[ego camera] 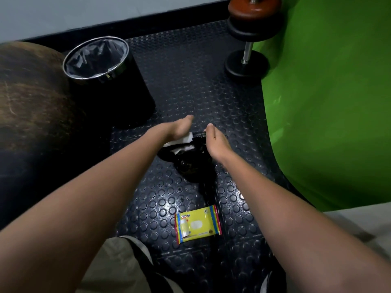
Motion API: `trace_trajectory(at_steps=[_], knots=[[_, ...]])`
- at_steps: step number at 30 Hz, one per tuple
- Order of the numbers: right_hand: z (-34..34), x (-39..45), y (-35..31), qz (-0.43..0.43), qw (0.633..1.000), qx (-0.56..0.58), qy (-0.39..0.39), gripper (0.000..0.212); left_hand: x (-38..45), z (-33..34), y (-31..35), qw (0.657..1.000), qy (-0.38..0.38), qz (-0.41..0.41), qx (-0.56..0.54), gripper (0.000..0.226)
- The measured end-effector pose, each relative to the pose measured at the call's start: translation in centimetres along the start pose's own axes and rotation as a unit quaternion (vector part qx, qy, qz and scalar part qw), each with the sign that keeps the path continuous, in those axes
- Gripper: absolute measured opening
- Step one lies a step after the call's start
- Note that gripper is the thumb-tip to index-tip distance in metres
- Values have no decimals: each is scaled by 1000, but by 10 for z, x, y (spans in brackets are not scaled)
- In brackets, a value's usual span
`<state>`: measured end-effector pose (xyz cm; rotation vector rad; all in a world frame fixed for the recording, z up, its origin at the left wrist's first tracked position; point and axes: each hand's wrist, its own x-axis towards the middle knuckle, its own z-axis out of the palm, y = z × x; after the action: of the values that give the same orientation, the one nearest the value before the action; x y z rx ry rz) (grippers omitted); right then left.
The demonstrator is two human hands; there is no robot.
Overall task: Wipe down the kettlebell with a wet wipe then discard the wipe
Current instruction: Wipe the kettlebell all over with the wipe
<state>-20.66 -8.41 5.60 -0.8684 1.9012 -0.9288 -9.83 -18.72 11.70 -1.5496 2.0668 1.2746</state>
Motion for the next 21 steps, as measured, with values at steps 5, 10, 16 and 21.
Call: trace_trajectory(at_steps=[5,10,16,21], knots=[[1,0,0,-5,1000,5,-14,61,13,-20,-40,994,-67,-53,-72,84],[2,5,-1,0,1000,9,-11,61,11,-16,-34,999,15,-19,-35,72],[3,7,1,-1,1000,5,-3,62,3,7,-3,999,23,33,-15,70],[2,4,-1,6,1000,9,-15,62,12,-9,-33,999,24,-23,-14,81]])
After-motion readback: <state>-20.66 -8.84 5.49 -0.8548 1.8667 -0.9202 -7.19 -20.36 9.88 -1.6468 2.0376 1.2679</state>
